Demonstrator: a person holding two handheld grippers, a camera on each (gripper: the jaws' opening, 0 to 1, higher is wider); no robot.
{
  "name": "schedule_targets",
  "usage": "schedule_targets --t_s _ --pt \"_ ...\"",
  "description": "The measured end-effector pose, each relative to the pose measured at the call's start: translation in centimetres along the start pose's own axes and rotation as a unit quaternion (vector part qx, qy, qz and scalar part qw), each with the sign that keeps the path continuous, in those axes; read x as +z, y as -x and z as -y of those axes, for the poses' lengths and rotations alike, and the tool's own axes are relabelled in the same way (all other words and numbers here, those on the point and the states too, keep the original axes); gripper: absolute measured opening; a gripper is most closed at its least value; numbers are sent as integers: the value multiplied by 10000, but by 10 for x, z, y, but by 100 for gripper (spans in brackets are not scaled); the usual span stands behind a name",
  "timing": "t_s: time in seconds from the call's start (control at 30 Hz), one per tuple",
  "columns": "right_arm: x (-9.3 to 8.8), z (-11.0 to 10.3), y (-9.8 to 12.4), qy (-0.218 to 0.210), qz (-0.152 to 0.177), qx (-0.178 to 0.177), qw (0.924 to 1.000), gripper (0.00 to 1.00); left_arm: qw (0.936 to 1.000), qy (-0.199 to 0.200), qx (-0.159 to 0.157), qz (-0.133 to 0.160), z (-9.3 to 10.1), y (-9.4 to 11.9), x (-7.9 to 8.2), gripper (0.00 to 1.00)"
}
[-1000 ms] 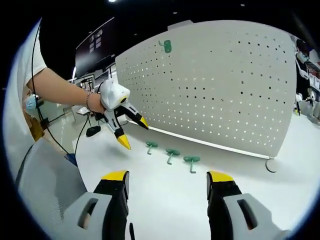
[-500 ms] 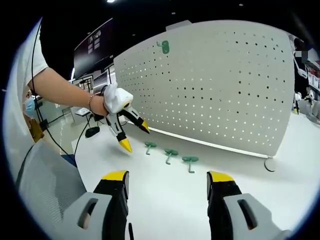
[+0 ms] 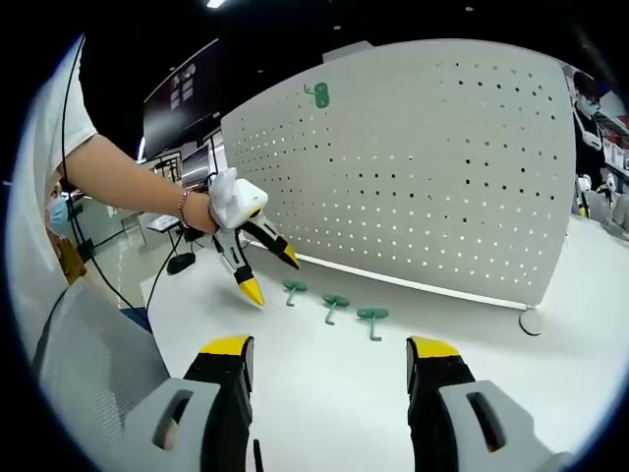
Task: Insert the hook assembly into the mounting plate slot until the hook locks in place.
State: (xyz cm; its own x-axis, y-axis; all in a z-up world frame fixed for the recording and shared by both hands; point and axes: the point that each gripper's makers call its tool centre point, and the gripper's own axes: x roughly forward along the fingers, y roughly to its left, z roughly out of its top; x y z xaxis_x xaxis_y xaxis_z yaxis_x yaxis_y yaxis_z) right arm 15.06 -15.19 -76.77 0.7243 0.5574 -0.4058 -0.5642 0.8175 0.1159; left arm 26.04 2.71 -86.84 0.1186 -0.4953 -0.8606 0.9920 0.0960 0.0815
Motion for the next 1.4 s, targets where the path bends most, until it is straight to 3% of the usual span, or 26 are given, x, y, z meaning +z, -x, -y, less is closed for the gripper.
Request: schedule_targets --t_s 0.43,1.03,1.4 --pt "2 0 2 -46 45 -27 10000 60 9997 -106 -116 -159 6 -10 -4 60" --pt "3 2 3 -60 48 -85 9999 59 9994 262 -247 -18 11 -12 -5 55" --pt "2 2 3 -52 27 -95 9999 58 9992 288 -258 29 11 -12 -5 55"
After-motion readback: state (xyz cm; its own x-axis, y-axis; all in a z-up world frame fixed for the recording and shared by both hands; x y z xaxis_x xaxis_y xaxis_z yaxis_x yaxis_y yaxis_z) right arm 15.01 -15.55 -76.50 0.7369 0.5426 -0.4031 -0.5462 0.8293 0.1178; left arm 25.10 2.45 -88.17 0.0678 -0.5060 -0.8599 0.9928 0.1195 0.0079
